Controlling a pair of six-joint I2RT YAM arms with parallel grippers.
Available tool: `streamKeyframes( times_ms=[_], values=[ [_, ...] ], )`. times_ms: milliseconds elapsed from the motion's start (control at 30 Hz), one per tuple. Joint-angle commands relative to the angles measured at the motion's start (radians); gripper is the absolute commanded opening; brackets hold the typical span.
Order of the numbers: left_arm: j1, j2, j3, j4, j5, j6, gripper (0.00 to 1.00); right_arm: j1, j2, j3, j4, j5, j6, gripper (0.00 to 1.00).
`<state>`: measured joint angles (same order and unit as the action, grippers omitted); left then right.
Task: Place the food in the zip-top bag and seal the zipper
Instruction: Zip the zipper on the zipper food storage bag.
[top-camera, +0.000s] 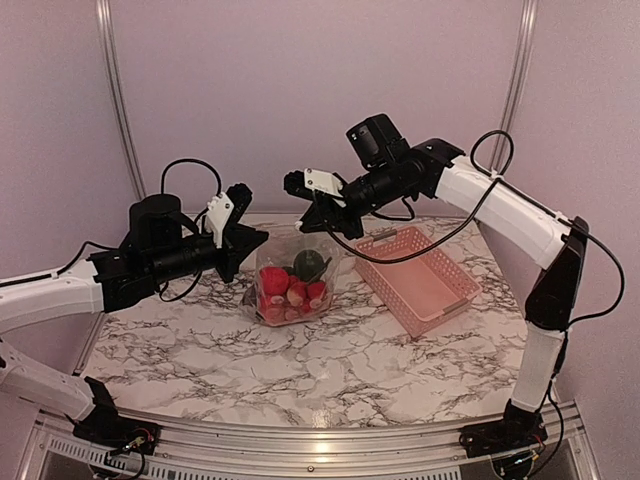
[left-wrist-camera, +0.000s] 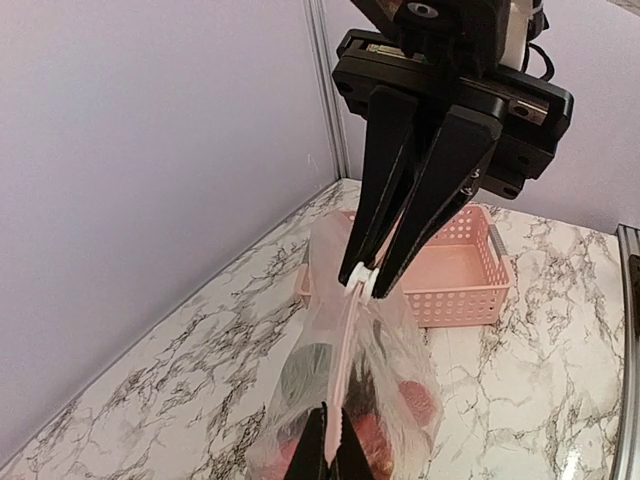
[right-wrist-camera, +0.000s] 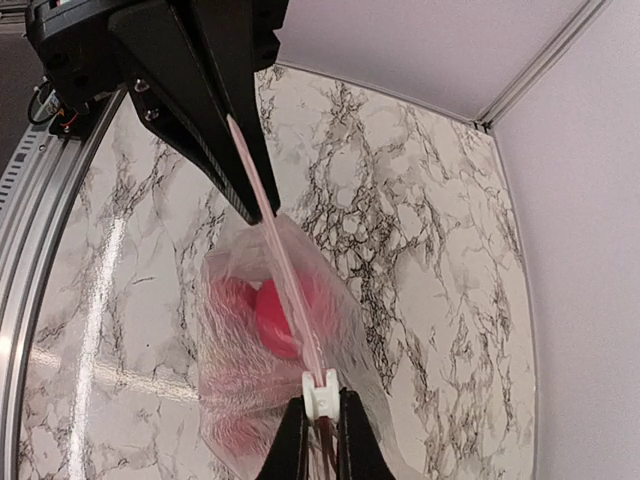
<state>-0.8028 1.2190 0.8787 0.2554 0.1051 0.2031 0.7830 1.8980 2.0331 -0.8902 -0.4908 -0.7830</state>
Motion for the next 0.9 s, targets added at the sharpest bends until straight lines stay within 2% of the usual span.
streamKeyframes(
  times_ms=[0, 533, 867],
  values=[
    [0.030, -0.067, -0.029, -0.012, -0.028, -0.004, 0.00, -0.093, -0.013, -0.021, -0.047, 0.095, -0.008, 0.00],
    [0.089, -0.095, -0.077, 0.017, -0.006, -0.031, 0.00, -0.282, -0.066, -0.171, -0.032, 0.098, -0.024, 0.00],
    [0.111, -0.083, -0.098, 0.051, 0.003, -0.048, 0.00, -0.297, -0.082, -0.205, -0.024, 0.108, -0.024, 0.00]
  ],
)
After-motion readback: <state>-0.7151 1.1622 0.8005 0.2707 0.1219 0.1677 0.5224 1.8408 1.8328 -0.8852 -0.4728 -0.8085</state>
